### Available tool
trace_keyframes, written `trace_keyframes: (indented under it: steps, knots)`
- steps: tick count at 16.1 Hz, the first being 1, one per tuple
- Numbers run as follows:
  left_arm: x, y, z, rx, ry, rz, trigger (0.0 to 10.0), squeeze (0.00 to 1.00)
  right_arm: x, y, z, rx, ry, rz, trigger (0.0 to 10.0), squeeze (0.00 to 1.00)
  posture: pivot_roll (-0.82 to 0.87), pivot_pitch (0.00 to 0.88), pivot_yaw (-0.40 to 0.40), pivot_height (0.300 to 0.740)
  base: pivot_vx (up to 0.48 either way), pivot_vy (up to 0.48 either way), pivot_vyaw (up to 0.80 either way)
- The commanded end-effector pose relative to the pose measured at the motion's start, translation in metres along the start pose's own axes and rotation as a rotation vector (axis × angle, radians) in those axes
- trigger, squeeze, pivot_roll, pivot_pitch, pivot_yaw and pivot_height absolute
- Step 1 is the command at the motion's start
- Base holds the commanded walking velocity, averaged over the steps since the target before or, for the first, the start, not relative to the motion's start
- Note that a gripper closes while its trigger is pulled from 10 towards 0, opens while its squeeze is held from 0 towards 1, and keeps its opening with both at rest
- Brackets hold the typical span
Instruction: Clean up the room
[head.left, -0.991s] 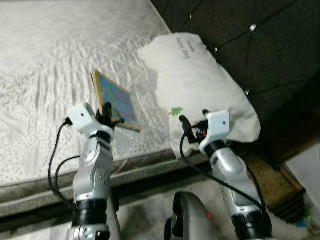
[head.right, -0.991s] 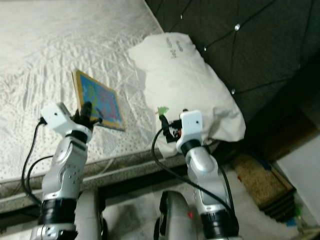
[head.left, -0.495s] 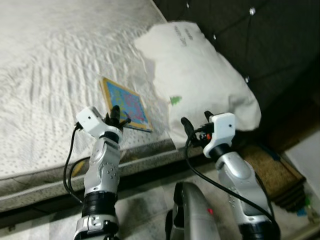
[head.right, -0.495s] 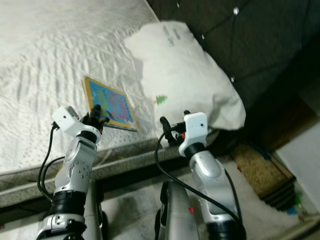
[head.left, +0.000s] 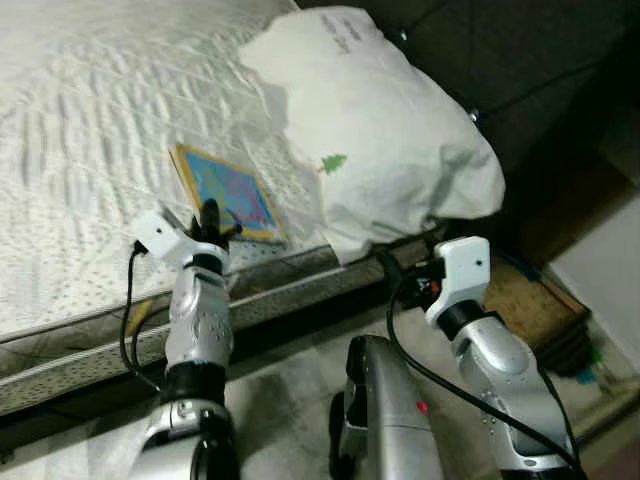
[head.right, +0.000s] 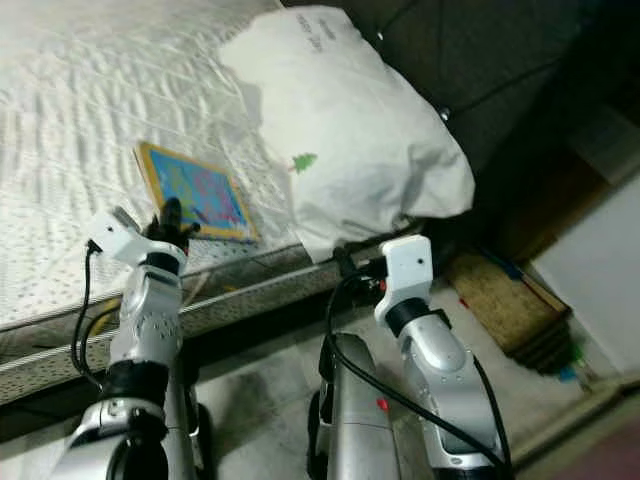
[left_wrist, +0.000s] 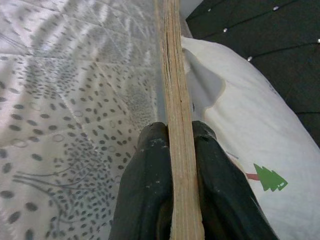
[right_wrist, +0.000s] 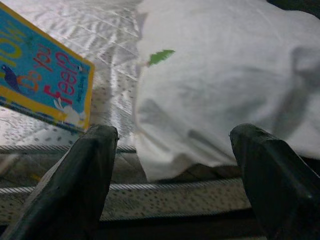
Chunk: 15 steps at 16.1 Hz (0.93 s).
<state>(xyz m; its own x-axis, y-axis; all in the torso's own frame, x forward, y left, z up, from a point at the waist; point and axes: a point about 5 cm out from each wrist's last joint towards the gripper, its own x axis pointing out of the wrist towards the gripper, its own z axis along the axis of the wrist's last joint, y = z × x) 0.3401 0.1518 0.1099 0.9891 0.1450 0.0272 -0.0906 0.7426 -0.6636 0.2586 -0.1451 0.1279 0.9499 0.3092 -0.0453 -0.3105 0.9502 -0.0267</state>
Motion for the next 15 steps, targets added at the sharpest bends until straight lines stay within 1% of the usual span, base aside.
trace_keyframes:
  steps: [1, 4, 5, 7, 8, 11, 13, 15]
  knots:
    - [0.004, -0.008, 0.002, -0.012, -0.023, -0.04, 10.0, 0.0, -0.005, -0.007, 0.003, -0.012, 0.0, -0.022, 10.0, 0.0, -0.12, 0.197, -0.108, 0.541, 0.0, 0.0, 0.0]
    - [0.014, -0.016, 0.0, -0.044, -0.007, -0.07, 10.0, 0.0, -0.016, -0.011, 0.008, -0.025, 0.009, -0.024, 10.0, 0.0, -0.15, 0.209, -0.133, 0.541, 0.0, 0.0, 0.0]
    - [0.016, -0.021, -0.002, -0.062, 0.0, -0.09, 10.0, 0.0, -0.02, -0.011, 0.009, -0.028, 0.017, -0.014, 10.0, 0.0, -0.15, 0.215, -0.141, 0.541, 0.0, 0.0, 0.0]
    - [0.018, -0.03, -0.013, -0.073, 0.037, -0.127, 10.0, 0.0, -0.025, -0.011, 0.011, -0.036, 0.027, 0.005, 10.0, 0.0, -0.17, 0.233, -0.16, 0.541, 0.0, 0.0, 0.0]
    - [0.018, -0.031, -0.014, -0.076, 0.042, -0.131, 10.0, 0.0, -0.026, -0.011, 0.012, -0.036, 0.027, 0.006, 10.0, 0.0, -0.17, 0.234, -0.162, 0.541, 0.0, 0.0, 0.0]
    - [0.018, -0.031, -0.029, -0.099, 0.117, -0.109, 10.0, 0.0, -0.027, -0.014, 0.016, -0.055, 0.038, 0.014, 10.0, 0.0, -0.19, 0.232, -0.179, 0.541, 0.0, 0.0, 0.0]
    - [0.017, -0.033, -0.034, -0.104, 0.145, -0.101, 10.0, 0.0, -0.024, -0.016, 0.018, -0.061, 0.039, 0.016, 10.0, 0.0, -0.19, 0.226, -0.182, 0.541, 0.0, 0.0, 0.0]
    - [0.009, -0.036, -0.044, -0.099, 0.151, -0.108, 10.0, 0.0, -0.019, -0.016, 0.018, -0.062, 0.034, 0.019, 10.0, 0.0, -0.17, 0.218, -0.176, 0.541, 0.0, 0.0, 0.0]
